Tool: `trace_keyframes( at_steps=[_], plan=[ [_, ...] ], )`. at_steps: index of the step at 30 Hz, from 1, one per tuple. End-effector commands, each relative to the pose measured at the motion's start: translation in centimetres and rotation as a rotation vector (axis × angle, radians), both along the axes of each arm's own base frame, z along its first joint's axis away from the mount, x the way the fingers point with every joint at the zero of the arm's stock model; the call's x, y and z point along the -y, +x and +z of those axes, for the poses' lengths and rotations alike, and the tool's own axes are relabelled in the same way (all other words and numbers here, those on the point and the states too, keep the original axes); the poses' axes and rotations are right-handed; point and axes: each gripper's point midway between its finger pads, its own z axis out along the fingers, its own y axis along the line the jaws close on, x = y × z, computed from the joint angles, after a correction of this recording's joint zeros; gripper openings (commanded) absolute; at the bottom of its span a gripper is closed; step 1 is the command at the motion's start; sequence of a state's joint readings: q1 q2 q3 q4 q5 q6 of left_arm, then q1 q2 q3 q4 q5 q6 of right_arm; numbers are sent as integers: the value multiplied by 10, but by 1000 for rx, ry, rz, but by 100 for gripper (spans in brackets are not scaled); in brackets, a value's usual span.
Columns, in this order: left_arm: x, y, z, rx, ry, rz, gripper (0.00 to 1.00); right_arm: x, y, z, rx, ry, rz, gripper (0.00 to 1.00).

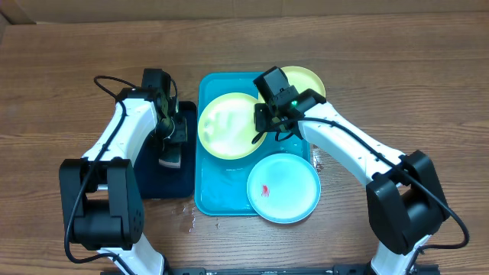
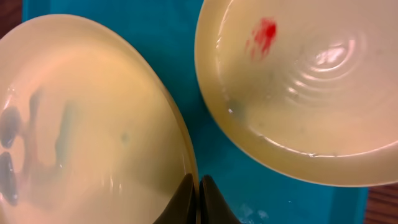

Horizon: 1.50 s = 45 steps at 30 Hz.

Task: Clean dirty plates on tray and stack at the side

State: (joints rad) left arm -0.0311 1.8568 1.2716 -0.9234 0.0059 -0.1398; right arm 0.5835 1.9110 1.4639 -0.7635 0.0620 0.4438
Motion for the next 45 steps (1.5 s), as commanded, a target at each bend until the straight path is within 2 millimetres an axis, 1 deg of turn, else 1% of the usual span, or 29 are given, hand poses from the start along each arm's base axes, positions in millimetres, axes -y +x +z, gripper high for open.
trace_keyframes(
  at_steps=[1,2,4,5,6,7,9,11,15,20,26,30,32,36,40,45],
  plan=[
    [-1,4,13,46,9,6,31,11,19,47,132,-52,-45,4],
    [0,5,16,55,3,5,41,17,19,50,136,-85,-58,4],
    [1,7,23,80,-6,5,56,26,18,55,139,-137,-62,4],
    [1,8,29,99,-7,5,68,30,18,58,139,-158,-55,4],
    [1,10,35,119,-8,5,86,33,17,61,138,-178,-61,4],
    [1,11,43,144,-8,5,100,37,16,63,138,-196,-66,4],
    [3,13,58,191,-17,4,100,43,16,72,146,-232,-76,4],
    [3,13,79,252,-22,3,100,49,16,82,171,-285,-88,4],
    [4,11,122,379,-35,-1,100,57,18,115,274,-427,-98,4],
    [11,4,167,521,-80,-16,100,46,15,144,417,-599,-40,4],
    [27,-4,214,674,-168,-58,99,41,6,173,569,-758,-72,4],
    [28,-9,239,762,-188,-70,100,40,5,179,608,-791,-89,4],
    [21,-13,249,795,-186,-55,100,42,6,178,615,-805,-95,4],
    [3,-21,266,854,-212,-31,99,41,6,166,612,-839,-63,4],
    [-16,-28,277,895,-259,-6,100,37,5,158,632,-871,-43,4],
    [-31,-31,283,923,-299,10,100,34,0,161,686,-920,-62,4]
  ],
)
